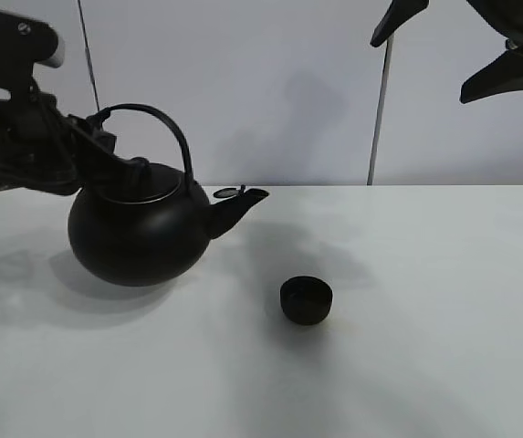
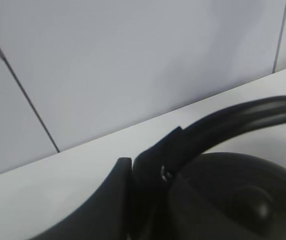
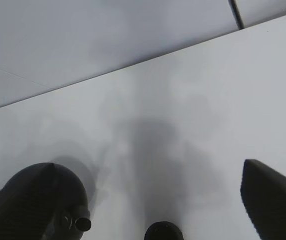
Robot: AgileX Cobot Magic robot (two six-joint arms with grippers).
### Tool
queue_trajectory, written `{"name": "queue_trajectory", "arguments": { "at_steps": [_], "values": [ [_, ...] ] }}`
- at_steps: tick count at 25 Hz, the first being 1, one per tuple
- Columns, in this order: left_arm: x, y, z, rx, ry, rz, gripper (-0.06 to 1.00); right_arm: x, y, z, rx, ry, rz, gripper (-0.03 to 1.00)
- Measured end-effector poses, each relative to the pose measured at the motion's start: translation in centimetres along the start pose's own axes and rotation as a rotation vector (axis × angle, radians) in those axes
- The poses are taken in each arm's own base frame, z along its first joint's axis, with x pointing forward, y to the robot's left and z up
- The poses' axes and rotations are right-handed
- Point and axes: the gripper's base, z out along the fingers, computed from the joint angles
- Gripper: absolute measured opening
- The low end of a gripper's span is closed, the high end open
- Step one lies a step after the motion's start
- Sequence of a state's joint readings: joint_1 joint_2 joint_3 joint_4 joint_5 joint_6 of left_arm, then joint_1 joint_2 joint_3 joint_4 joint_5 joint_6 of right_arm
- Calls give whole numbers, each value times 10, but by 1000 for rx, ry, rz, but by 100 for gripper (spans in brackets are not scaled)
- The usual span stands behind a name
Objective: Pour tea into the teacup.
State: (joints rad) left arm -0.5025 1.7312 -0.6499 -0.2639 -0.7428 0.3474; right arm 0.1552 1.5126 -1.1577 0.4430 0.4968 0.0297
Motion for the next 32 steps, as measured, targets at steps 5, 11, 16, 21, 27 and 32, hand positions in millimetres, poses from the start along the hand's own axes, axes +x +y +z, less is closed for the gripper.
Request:
{"name": "queue_trajectory", "arguments": {
  "at_steps": [5, 11, 16, 21, 27, 32],
  "values": [
    [22, 5, -18, -60, -7, -33, 11, 0, 0, 0, 0, -1, 0, 69],
    [35, 9, -32, -97, -11, -67, 11, 0, 0, 0, 0, -2, 0, 69],
    [46, 11, -43, -117, 6, -79, 11, 0, 0, 0, 0, -2, 0, 69],
    [54, 13, -52, -123, 30, -77, 11, 0, 0, 0, 0, -2, 0, 69],
    [59, 13, -56, -122, 50, -82, 11, 0, 0, 0, 0, -2, 0, 69],
    [59, 12, -57, -116, 46, -81, 11, 0, 0, 0, 0, -2, 0, 69]
  ]
}}
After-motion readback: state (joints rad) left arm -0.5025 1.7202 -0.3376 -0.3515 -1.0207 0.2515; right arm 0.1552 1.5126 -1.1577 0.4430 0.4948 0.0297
